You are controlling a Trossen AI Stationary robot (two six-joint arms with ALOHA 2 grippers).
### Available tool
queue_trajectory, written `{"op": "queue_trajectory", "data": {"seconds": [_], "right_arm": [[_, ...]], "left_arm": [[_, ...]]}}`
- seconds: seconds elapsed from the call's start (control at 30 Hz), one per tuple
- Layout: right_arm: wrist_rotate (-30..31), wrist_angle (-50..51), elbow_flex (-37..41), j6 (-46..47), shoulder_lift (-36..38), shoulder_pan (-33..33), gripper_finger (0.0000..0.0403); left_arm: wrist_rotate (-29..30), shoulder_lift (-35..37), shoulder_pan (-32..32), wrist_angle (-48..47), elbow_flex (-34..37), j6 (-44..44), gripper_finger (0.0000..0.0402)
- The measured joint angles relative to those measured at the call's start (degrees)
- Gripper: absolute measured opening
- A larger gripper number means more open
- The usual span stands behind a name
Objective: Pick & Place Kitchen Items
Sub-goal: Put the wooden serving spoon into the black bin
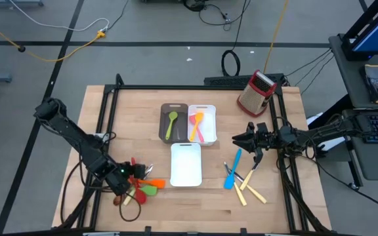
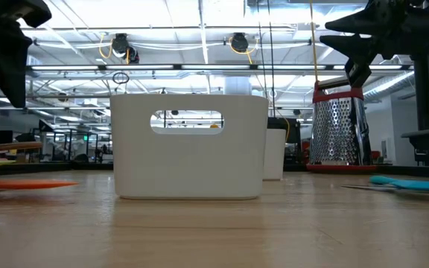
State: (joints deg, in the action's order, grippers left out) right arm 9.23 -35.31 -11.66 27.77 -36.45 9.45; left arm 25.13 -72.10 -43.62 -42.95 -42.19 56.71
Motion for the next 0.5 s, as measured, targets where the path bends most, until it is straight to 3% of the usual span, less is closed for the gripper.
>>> {"op": "queue_trajectory", "data": {"seconds": [0.5], "right_arm": [[2.93,0.00,0.00,0.13,0.02,0.00,0.0093]], "left_arm": [[-1.09,0.00,-0.01,4.27,0.00,9.95,0.0198]]}}
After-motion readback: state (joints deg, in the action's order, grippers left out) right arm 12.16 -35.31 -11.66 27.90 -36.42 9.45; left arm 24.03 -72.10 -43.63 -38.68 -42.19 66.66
